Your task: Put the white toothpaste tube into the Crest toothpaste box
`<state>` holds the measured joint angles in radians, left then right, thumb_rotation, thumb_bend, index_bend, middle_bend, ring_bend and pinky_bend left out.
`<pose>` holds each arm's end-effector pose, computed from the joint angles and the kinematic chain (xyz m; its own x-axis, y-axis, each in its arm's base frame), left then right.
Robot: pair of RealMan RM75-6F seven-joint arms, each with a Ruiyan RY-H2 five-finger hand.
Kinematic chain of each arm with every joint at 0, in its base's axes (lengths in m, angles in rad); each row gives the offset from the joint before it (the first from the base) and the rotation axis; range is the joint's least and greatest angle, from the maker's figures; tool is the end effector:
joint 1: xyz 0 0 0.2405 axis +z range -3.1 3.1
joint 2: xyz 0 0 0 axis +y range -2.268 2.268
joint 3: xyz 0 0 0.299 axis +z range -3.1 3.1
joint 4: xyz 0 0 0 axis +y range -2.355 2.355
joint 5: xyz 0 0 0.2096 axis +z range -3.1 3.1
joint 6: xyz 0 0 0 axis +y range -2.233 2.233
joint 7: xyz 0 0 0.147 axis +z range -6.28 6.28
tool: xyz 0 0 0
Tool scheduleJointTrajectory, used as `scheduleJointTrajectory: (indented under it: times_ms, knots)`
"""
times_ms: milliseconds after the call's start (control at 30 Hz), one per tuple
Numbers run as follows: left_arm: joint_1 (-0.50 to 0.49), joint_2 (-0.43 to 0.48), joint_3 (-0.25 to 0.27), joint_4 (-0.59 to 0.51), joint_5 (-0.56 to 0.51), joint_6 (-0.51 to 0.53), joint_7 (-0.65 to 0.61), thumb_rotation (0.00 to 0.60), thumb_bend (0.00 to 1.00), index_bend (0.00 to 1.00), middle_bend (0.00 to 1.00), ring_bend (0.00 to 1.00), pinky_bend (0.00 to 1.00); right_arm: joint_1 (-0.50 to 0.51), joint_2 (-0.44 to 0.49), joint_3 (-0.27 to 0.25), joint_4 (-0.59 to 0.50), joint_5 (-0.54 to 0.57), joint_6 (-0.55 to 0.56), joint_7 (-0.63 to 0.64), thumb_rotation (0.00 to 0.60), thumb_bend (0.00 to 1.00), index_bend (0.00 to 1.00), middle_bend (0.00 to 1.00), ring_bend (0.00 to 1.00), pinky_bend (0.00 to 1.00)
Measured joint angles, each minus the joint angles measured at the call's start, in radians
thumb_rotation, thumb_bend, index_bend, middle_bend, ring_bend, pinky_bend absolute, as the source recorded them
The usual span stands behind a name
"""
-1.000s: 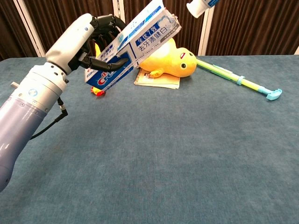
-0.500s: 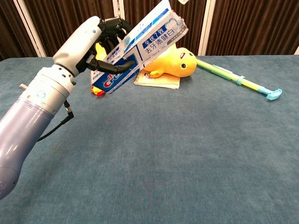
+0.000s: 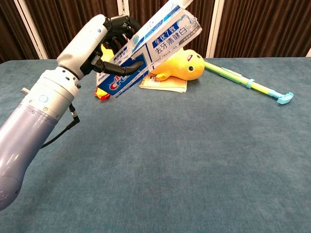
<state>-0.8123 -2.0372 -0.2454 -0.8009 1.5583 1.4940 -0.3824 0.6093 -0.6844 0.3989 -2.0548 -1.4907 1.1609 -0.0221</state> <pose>-0.1118 0.3803 -0.0682 -0.1680 -0.0555 0.9842 0.7737 -0.6261 0.0968 -0.0793 -0.3211 0.2747 0.3762 0.1965 0.9055 -0.6797 -0.6056 0.4139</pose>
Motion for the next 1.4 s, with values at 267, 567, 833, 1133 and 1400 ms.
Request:
scheduleJointTrajectory:
  times_ms: [267, 567, 833, 1133, 1400]
  knots:
    - [0.003, -0.007, 0.01, 0.008, 0.005, 0.012, -0.016, 0.6, 0.38, 0.33, 0.5, 0.46, 0.53, 0.009, -0.008, 0.005, 0.012, 0.025, 0.009, -0.022, 0.6, 0.59, 0.87, 0.78, 0.68, 0.68]
    - [-0.001, -0.009, 0.001, 0.004, -0.003, 0.015, -0.02, 0.6, 0.38, 0.33, 0.49, 0.46, 0.53, 0.005, -0.009, -0.01, 0.014, 0.02, 0.012, -0.026, 0.6, 0.59, 0.87, 0.78, 0.68, 0.68]
    - [-0.003, -0.014, 0.0, -0.007, -0.004, 0.02, -0.014, 0.6, 0.38, 0.32, 0.49, 0.46, 0.53, 0.01, -0.015, -0.021, 0.003, 0.001, 0.008, -0.03, 0.6, 0.59, 0.87, 0.78, 0.68, 0.68]
    - [-0.011, -0.024, -0.001, -0.004, 0.003, 0.032, -0.036, 0.6, 0.38, 0.32, 0.49, 0.45, 0.53, 0.01, -0.008, -0.026, -0.022, 0.016, 0.0, -0.016, 0.6, 0.59, 0.87, 0.78, 0.68, 0.68]
    - [-0.028, -0.031, -0.011, -0.018, 0.004, 0.031, -0.026, 0.6, 0.38, 0.32, 0.48, 0.45, 0.53, 0.016, -0.025, -0.039, -0.017, 0.017, -0.013, -0.018, 0.6, 0.59, 0.87, 0.78, 0.68, 0.68]
